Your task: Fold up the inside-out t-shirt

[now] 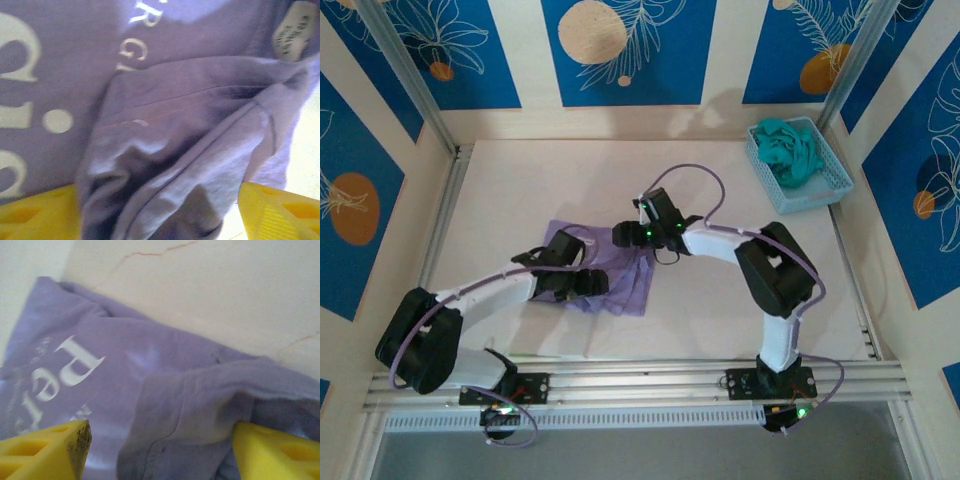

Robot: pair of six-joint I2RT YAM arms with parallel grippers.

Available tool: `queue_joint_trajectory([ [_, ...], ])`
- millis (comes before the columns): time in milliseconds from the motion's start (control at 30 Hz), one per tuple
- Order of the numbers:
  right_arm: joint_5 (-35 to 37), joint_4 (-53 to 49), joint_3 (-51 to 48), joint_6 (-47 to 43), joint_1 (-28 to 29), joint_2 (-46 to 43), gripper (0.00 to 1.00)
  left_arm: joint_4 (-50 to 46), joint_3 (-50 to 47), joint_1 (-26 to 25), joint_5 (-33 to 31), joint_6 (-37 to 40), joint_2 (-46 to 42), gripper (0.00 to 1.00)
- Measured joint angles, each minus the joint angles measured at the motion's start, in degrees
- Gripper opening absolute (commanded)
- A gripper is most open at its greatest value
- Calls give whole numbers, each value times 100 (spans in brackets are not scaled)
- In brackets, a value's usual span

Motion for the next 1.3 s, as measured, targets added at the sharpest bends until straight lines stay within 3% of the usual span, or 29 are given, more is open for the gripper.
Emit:
queue_joint_trajectory([
  [133, 332, -452, 33, 42, -203, 55, 45, 745, -26, -361, 260, -201, 33, 74],
  [300, 310, -621, -518, 0, -839, -385, 34, 1351, 142, -1058, 509, -315, 413, 73],
  [567, -337, -737, -1421, -160, -1823, -1502, 36, 1812, 750, -1725, 1147, -90, 981, 74],
  [667, -675, -680, -1829, -264, -1891, -2175, 48, 1687, 756, -1703, 1237, 210, 686, 75],
  [767, -911, -481, -2004, -247, -1578, -2527, 62, 1451, 664, -1373, 1189, 400, 33, 74],
  [833, -855, -319, -1937, -236, -1123, -2448, 70, 1305, 511, -839, 1056, 402, -503, 74],
  [967, -417, -310, -1340, -188, -361, -1725, 77, 999, 181, 415, 726, 245, -1143, 74],
  [1067, 46, -391, -693, -144, -85, -984, 81, 664, 61, 892, 483, 229, -1174, 74],
  [1167, 546, -651, -50, -144, 28, -306, 78, 376, 15, 1119, 295, 280, -1099, 74],
  [1300, 1060, -1110, 417, -197, -48, 243, 52, 186, 39, 1360, 85, 393, -964, 74],
])
